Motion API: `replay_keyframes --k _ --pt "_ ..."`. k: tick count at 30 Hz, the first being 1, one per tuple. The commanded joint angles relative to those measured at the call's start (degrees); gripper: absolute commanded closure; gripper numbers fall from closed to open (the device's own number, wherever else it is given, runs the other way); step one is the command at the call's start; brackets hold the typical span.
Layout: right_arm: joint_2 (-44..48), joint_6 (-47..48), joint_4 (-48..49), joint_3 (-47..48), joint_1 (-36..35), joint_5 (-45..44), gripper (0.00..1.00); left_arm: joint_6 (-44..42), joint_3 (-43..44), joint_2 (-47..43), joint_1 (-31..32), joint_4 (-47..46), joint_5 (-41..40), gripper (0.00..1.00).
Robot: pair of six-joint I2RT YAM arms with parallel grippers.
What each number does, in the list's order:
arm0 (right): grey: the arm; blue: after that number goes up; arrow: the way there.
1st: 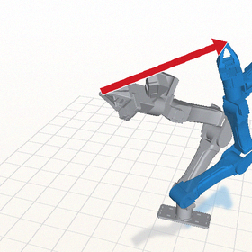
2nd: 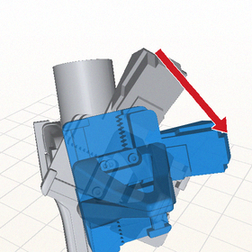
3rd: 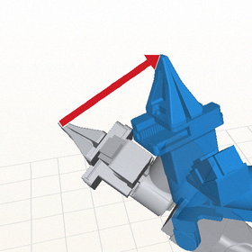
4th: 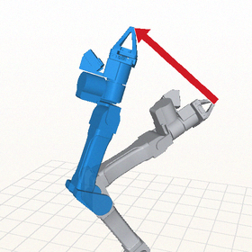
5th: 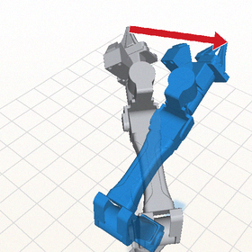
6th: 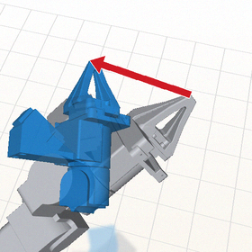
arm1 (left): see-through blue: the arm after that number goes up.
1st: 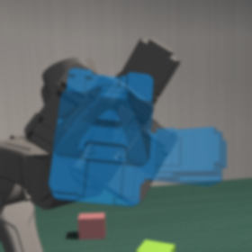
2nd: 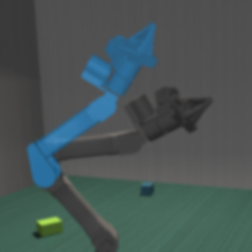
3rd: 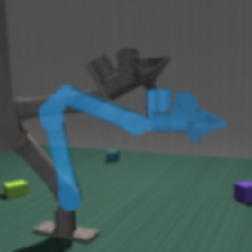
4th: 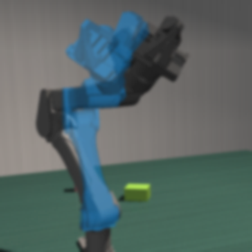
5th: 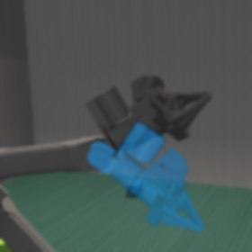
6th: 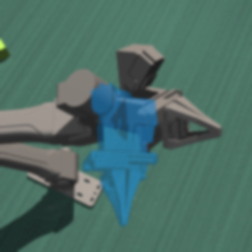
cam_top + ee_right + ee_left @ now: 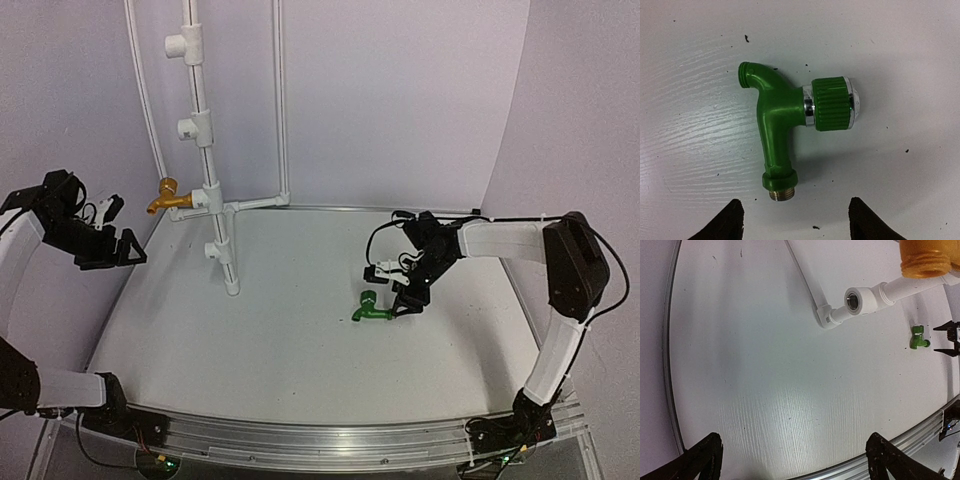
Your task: Install the water faucets
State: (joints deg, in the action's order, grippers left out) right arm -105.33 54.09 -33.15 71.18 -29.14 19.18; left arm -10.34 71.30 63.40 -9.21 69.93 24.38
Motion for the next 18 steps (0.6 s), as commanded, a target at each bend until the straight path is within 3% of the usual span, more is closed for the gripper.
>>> replay_keyframes --k 1,7,11,18 --pt "-3.6 4.2 0.4 1.9 -1.7 -0.1 0.33 1.5 3.4 -0.2 -1.5 0.3 3.0 0.00" --pt "-6.5 5.3 1.9 2.0 -2.5 -0.7 0.44 3.1 3.9 -0.1 -3.4 0.0 4.7 0.00" --pt "-7.0 6.2 2.6 1.0 -2.7 -1.7 0.60 5.4 4.1 0.1 -4.2 0.0 7.0 0.00" --pt "-4.2 7.0 5.0 -1.2 -3.0 -3.5 0.92 1.9 5.6 1.0 -4.3 0.5 14.4 0.00"
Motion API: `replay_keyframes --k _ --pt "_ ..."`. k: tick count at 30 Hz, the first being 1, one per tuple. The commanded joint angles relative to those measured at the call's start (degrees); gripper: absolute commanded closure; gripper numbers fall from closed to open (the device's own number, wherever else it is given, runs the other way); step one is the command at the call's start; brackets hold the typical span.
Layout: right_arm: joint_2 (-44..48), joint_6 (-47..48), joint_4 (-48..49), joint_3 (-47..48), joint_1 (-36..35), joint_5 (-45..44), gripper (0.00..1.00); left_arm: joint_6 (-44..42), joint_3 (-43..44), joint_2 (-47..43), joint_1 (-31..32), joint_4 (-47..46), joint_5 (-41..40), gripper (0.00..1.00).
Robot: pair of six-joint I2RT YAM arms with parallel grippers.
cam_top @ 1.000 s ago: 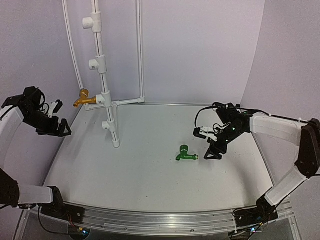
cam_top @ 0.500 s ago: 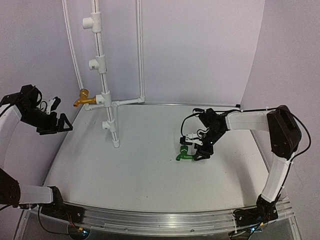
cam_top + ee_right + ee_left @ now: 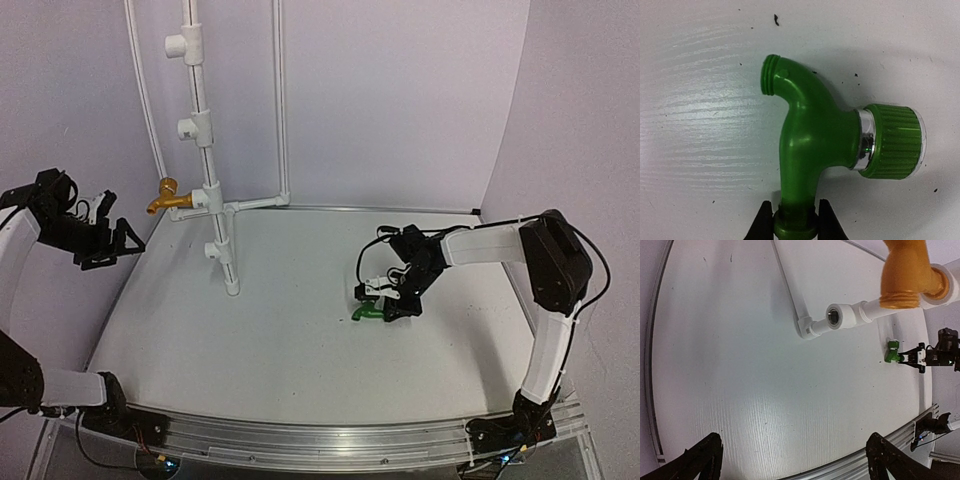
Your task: Install the water faucets
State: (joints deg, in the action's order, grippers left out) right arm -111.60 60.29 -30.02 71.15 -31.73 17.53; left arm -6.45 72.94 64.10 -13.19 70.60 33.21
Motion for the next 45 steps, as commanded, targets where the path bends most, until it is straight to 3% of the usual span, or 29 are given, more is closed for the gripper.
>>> replay_keyframes --k 1,3,10,14,19,29,38,45 --pt "3.2 0.7 1.9 -1.1 -0.5 -1.6 0.95 -2.3 4.2 0.1 -0.3 -0.2 5.9 0.00" --pt "5.4 0.3 2.0 -0.6 -1.0 -0.6 1.00 -3.1 5.3 -0.4 -0.3 0.1 6.5 0.00" --pt "14.3 -3.7 3.0 4.2 -8.0 2.7 1.00 -8.7 11.3 -1.7 -0.3 6.0 12.6 0.00" --pt "16.7 -6.1 4.1 9.4 -13.8 3.2 1.00 -10.4 16.0 0.0 -0.3 12.2 19.4 0.00" --pt "16.4 -10.0 6.1 19.3 -21.0 2.3 1.00 -18.7 21.5 0.3 -0.3 20.7 31.4 0.01" --pt "9.7 -7.0 12.5 34.9 -31.7 -5.3 1.00 -13.0 21.9 -0.6 0.4 11.6 51.5 0.02" --pt "4.6 -6.2 9.1 43.6 -34.1 -13.5 1.00 -11.7 24.9 2.0 8.1 15.4 45.1 0.06" --pt "3.5 -6.2 6.9 44.7 -35.0 -16.1 1.00 -19.0 29.4 7.9 11.4 23.8 40.2 0.11"
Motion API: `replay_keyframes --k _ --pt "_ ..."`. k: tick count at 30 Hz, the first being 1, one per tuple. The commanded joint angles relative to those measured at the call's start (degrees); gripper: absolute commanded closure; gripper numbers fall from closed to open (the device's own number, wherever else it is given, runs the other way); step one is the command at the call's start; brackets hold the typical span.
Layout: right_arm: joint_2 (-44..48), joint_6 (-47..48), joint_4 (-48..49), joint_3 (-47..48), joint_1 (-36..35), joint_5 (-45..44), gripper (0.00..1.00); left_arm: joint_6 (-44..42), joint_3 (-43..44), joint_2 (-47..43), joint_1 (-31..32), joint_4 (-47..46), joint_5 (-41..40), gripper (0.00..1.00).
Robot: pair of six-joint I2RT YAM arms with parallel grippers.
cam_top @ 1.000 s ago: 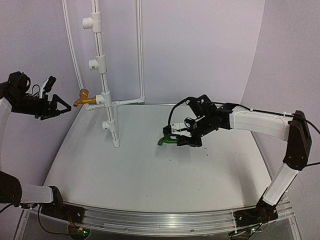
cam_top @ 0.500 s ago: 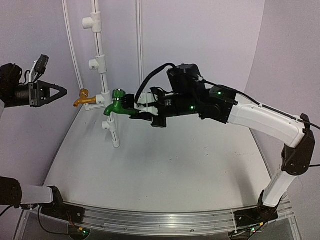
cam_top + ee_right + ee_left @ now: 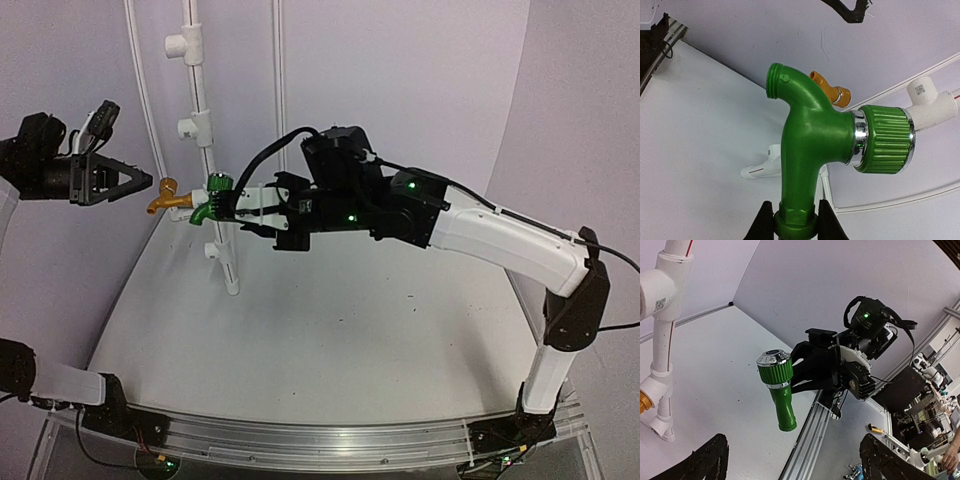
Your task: Install the water faucets
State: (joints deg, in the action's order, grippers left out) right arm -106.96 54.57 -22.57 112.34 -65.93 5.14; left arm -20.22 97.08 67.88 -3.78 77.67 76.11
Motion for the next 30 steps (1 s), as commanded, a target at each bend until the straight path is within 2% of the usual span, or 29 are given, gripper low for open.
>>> replay_keyframes --k 1,8,13,20,30 --pt "-1.5 -0.5 -0.8 3.8 -1.0 -4.8 1.00 -5.9 6.5 5.5 2.4 17.9 -2.4 0.12" --pt "-5.2 -0.3 -3.5 9.8 -5.9 -12.1 1.00 -6.9 6.4 6.2 8.7 17.4 -1.6 0.18" --pt "-7.6 1.0 -3.4 12.6 -9.1 -15.1 1.00 -9.3 3.7 6.0 9.8 19.5 -0.9 0.20" --pt "-9.1 3.5 -3.0 13.7 -9.4 -15.5 1.00 -11.1 -2.2 2.4 11.9 19.6 -5.3 0.22" --pt "-9.2 3.5 -2.1 14.4 -8.9 -16.6 1.00 -12.7 -7.6 0.7 12.6 18.7 -4.2 0.24"
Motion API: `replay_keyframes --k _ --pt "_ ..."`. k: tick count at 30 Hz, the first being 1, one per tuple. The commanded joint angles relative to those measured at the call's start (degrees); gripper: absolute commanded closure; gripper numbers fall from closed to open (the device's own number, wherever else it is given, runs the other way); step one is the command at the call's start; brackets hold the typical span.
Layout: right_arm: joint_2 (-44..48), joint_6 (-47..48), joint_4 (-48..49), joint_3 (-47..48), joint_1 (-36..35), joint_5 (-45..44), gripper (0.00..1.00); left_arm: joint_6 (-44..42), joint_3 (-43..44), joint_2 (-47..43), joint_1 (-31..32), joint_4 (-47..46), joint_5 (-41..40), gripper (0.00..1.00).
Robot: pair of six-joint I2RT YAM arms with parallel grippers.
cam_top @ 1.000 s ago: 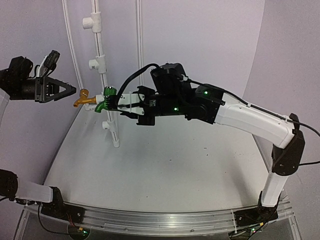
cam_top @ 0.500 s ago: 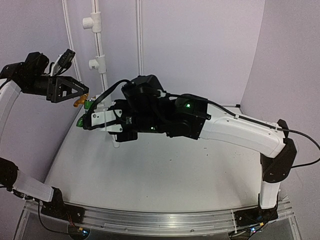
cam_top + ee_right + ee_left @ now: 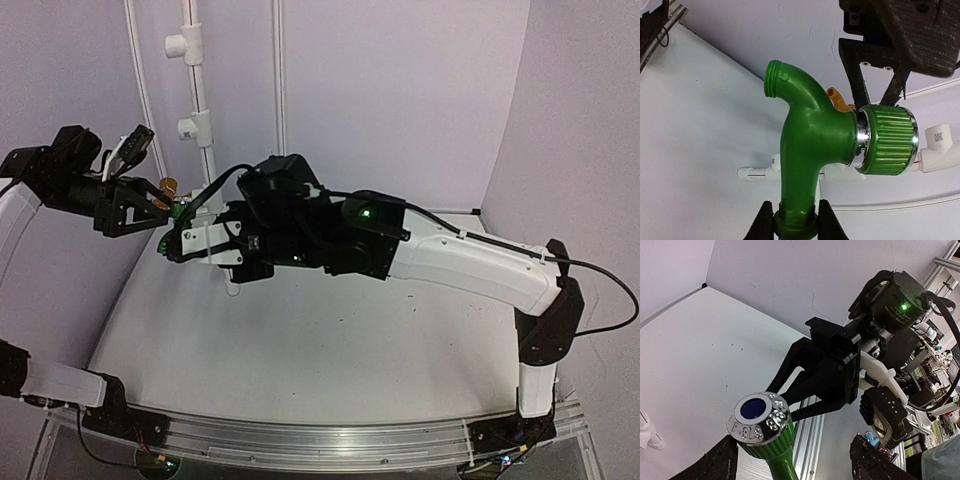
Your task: Install the water faucets
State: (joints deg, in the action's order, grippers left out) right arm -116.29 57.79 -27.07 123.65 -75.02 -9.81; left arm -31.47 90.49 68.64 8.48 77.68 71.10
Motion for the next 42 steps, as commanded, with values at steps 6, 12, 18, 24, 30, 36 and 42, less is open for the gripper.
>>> replay_keyframes --k 6,12,18,24,30,36,42 --pt "0.0 0.5 4.5 3.9 0.2 -1.7 1.00 -0.2 0.7 3.6 0.6 18.0 2.0 0.33" --pt "-1.1 2.0 5.2 5.5 0.2 -3.0 1.00 -1.0 2.1 5.5 1.6 18.6 2.8 0.43" --pt "-1.2 3.7 5.9 5.3 0.3 -2.6 1.00 2.4 2.4 5.8 2.5 14.6 3.8 0.50" --pt "-1.8 4.3 6.7 5.8 0.3 -2.4 1.00 3.5 2.6 5.9 3.4 12.9 4.5 0.56" --pt "-1.7 3.4 6.9 6.4 0.3 -2.0 1.00 3.5 1.3 4.7 3.8 11.0 3.5 0.60" --pt "-1.6 1.7 7.0 6.6 0.3 -1.6 0.98 8.6 0.6 3.4 3.8 5.3 2.7 0.83" --pt "3.0 -8.0 7.0 1.0 1.5 -2.4 0.55 17.8 1.0 1.5 3.5 -2.2 1.0 1.00"
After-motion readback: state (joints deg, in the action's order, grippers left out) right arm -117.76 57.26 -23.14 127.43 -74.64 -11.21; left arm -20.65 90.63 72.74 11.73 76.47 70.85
